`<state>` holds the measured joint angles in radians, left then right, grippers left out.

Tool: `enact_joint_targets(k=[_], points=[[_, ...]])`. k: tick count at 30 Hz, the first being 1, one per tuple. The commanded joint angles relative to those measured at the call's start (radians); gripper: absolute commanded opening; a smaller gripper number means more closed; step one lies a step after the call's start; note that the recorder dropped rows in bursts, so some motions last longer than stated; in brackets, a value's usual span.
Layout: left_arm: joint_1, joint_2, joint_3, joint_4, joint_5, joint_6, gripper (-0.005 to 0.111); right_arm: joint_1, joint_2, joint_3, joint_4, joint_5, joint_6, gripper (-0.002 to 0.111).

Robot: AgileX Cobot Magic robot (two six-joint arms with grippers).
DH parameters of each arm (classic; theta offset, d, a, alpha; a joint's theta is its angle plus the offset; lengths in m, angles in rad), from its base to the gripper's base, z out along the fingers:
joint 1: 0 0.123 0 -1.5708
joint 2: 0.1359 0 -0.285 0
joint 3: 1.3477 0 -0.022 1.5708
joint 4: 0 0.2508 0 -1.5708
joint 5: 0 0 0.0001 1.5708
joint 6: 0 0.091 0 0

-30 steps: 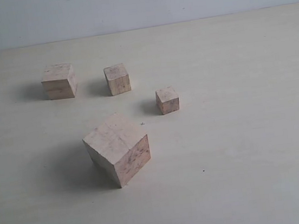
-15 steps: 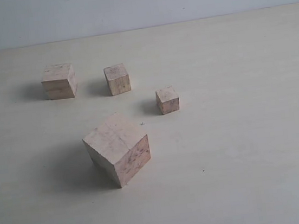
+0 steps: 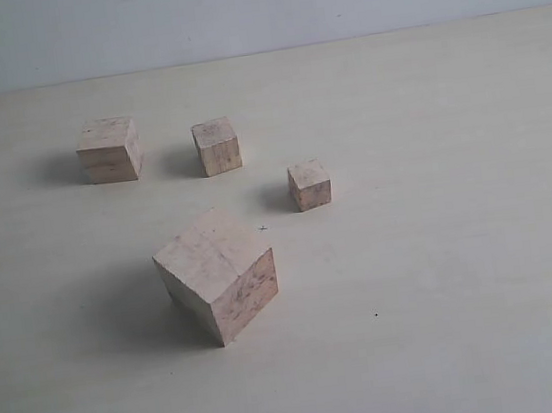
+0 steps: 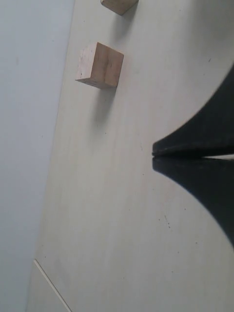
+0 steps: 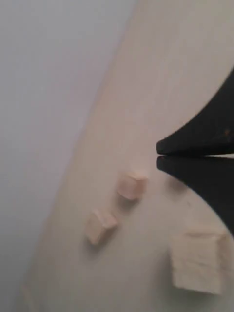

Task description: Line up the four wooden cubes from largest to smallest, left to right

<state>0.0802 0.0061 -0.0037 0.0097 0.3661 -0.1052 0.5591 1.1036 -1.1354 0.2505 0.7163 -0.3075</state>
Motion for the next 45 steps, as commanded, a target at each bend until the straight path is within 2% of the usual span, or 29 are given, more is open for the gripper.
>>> enact_joint_targets(k=[1, 4, 7, 16, 20, 23, 24, 25, 26, 27, 28, 30, 33, 37, 45], points=[[0.001, -0.006, 0.004, -0.001, -0.009, -0.004, 0.000, 0.088, 0.236, -0.074, 0.078, 0.237, -0.019, 0.000], [0.001, -0.006, 0.004, -0.001, -0.009, -0.004, 0.000, 0.105, 0.354, -0.083, 0.216, 0.275, -0.003, 0.000], [0.001, -0.006, 0.004, -0.001, -0.009, -0.004, 0.000, 0.105, 0.437, -0.083, 0.325, 0.228, -0.005, 0.000], [0.001, -0.006, 0.004, -0.001, -0.009, -0.004, 0.000, 0.105, 0.507, -0.083, 0.382, 0.107, -0.006, 0.000], [0.001, -0.006, 0.004, -0.001, -0.009, -0.004, 0.000, 0.105, 0.516, -0.085, 0.482, 0.104, -0.063, 0.001], [0.001, -0.006, 0.004, -0.001, -0.009, -0.004, 0.000, 0.117, 0.543, -0.126, 0.502, 0.147, -0.132, 0.013], [0.001, -0.006, 0.004, -0.001, -0.009, -0.004, 0.000, 0.142, 0.566, -0.160, 0.495, 0.163, -0.137, 0.028], [0.001, -0.006, 0.004, -0.001, -0.009, -0.004, 0.000, 0.159, 0.578, -0.181, 0.491, 0.173, -0.137, 0.037], [0.001, -0.006, 0.004, -0.001, -0.009, -0.004, 0.000, 0.199, 0.607, -0.225, 0.463, 0.190, -0.137, 0.055], [0.001, -0.006, 0.004, -0.001, -0.009, -0.004, 0.000, 0.220, 0.623, -0.253, 0.431, 0.207, -0.137, 0.064], [0.001, -0.006, 0.004, -0.001, -0.009, -0.004, 0.000, 0.257, 0.662, -0.306, 0.372, 0.254, -0.137, 0.079], [0.001, -0.006, 0.004, -0.001, -0.009, -0.004, 0.000, 0.301, 0.716, -0.383, 0.311, 0.308, -0.137, 0.091], [0.001, -0.006, 0.004, -0.001, -0.009, -0.004, 0.000, 0.314, 0.784, -0.419, 0.297, 0.319, -0.136, 0.093], [0.001, -0.006, 0.004, -0.001, -0.009, -0.004, 0.000, 0.314, 0.838, -0.419, 0.034, 0.305, 0.086, 0.093], [0.001, -0.006, 0.004, -0.001, -0.009, -0.004, 0.000, 0.314, 0.882, -0.419, 0.048, 0.289, 0.094, 0.093]])
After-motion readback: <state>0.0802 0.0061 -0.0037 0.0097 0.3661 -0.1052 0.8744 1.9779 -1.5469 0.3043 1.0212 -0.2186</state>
